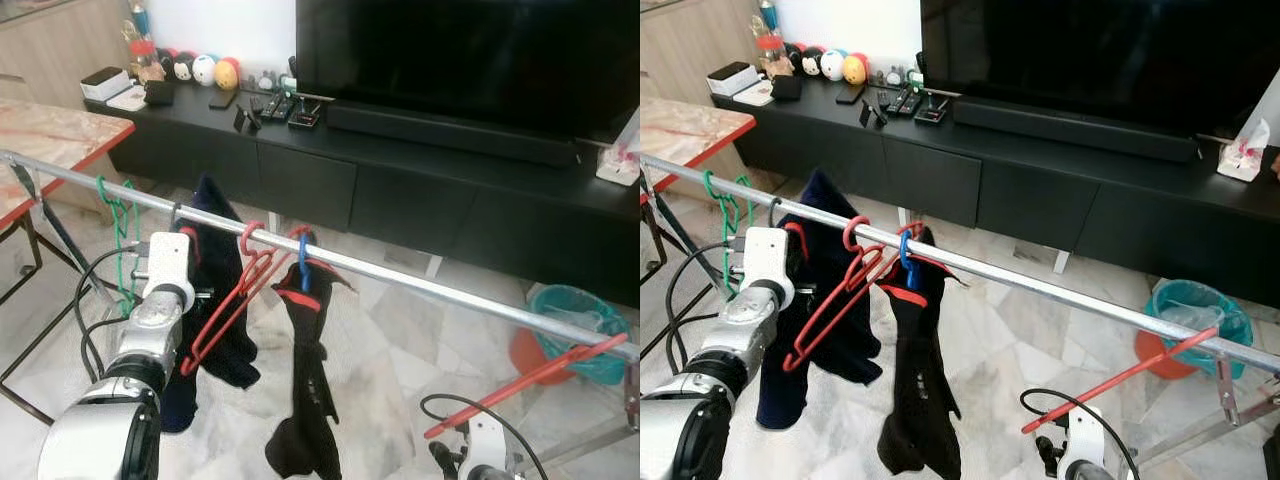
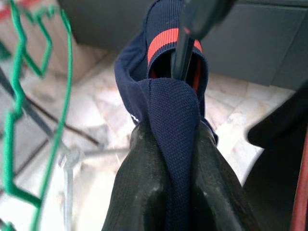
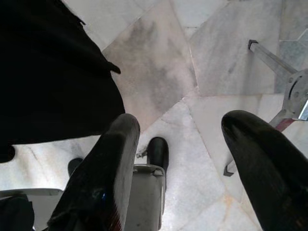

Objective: Hang hanger

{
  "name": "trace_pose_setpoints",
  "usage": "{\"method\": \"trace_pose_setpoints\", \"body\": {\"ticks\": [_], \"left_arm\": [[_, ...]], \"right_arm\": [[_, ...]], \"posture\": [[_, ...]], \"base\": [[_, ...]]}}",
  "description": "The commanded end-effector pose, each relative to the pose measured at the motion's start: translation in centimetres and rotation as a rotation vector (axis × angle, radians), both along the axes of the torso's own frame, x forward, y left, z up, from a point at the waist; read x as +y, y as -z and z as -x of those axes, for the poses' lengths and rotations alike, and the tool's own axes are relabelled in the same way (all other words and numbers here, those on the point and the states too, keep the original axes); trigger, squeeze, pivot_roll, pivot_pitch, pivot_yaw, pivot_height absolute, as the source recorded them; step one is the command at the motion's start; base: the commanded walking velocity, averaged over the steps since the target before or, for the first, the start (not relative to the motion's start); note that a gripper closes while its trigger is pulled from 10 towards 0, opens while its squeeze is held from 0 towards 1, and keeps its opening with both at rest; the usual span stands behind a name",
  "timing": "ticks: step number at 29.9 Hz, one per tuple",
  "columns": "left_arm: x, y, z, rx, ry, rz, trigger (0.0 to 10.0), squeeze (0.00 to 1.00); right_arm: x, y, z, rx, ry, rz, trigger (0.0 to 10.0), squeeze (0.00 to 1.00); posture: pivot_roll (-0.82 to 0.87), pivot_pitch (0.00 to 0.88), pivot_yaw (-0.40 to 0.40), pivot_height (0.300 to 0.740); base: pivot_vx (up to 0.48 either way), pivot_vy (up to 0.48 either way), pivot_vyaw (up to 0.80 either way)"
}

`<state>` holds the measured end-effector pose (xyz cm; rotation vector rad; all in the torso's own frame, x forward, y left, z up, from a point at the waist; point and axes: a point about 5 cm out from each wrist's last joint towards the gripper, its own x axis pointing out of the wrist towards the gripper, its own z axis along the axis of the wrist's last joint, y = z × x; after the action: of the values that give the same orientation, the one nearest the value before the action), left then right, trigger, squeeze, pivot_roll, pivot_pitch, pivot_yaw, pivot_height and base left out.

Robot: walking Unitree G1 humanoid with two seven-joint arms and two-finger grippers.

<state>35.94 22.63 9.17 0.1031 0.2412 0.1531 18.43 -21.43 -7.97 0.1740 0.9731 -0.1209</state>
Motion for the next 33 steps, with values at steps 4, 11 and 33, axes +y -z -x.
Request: {"method": "trace_pose_setpoints", "body": {"ticks": [4, 11, 33], "left_arm": [[0.8, 0.8, 0.6, 0.048, -0.008, -0.018, 10.0, 0.0], [0.6, 2.0, 1.4, 0.067, 0.03, -0.034, 10.0, 0.0], [-2.3, -1.5, -1.0, -0.092, 0.172, -0.001, 10.0, 0.0]], "right_arm": [[-0.2, -0.1, -0.1, -0.001, 0.001, 0.002, 10.0, 0.0], [-0.2, 0.0, 0.0, 0.002, 0.001, 0.001, 10.0, 0.0], [-1.3, 0.3, 1.4, 0.026, 0.027, 0.028, 10.0, 0.0]], "posture": [[0.03, 0.0, -0.022, 0.74], [0.03, 0.0, -0.02, 0.74], [-0.08, 0.0, -0.009, 0.74]], "base": [[0.0, 0.0, 0.0], [0.0, 0.0, 0.0], [0.0, 0.0, 0.0]]}}
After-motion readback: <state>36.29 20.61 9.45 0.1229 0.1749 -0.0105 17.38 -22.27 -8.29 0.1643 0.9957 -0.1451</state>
